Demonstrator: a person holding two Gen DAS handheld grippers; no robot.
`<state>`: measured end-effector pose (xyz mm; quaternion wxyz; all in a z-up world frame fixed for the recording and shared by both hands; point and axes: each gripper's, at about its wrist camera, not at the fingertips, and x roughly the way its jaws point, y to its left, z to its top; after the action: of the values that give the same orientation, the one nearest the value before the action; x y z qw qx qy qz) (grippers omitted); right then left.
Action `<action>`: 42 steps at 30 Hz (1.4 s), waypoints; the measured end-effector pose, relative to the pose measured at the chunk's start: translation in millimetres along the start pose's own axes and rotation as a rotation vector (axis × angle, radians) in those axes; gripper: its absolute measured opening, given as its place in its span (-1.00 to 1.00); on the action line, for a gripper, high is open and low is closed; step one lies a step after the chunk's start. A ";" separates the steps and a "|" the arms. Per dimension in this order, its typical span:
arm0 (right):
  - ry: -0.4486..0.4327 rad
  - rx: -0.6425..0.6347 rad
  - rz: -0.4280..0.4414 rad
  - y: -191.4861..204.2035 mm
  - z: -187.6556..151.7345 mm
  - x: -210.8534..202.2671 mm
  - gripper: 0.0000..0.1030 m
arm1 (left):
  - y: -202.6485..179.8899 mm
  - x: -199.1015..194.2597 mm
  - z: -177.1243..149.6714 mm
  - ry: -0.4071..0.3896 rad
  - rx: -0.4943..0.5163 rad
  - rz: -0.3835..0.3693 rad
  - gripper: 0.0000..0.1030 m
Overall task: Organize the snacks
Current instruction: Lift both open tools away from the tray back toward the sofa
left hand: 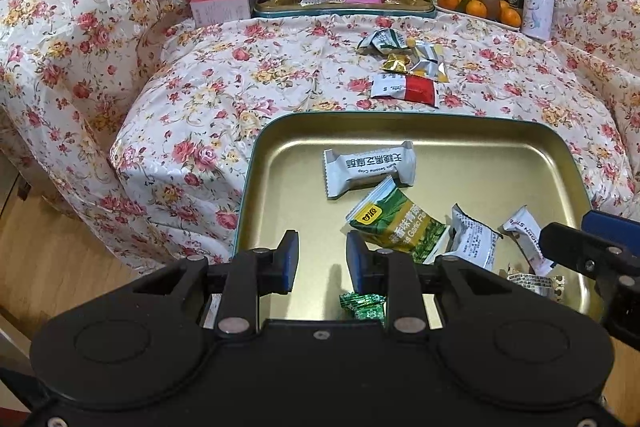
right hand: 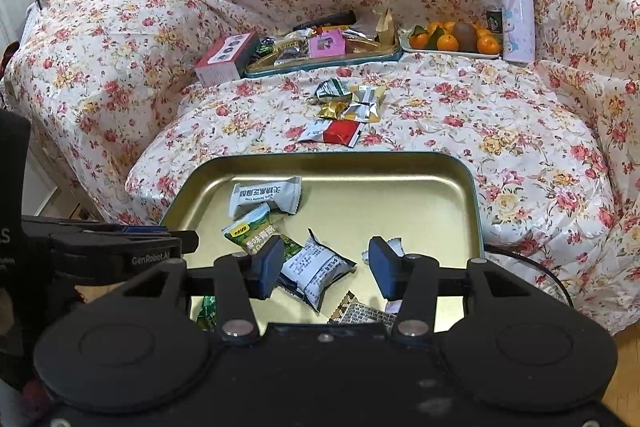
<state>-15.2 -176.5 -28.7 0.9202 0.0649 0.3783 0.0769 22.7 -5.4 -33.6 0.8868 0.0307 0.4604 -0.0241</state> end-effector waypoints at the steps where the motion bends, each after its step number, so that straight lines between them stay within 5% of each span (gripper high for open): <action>1: 0.004 0.000 -0.004 0.3 0.2 0.5 -0.02 | 0.0 0.6 -0.1 0.004 0.000 0.001 -0.30; 25: 0.057 0.029 -0.035 -5.4 1.2 10.1 -0.02 | 0.7 5.7 6.2 0.036 0.011 -0.052 -0.30; 42: -0.015 0.023 -0.063 -21.9 63.8 34.7 -0.02 | 7.4 13.7 82.3 -0.088 0.067 -0.015 -0.30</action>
<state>56.3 -195.2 -11.4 0.9241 0.0643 0.3742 0.0431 98.2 -4.6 2.7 0.9045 0.0560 0.4201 -0.0474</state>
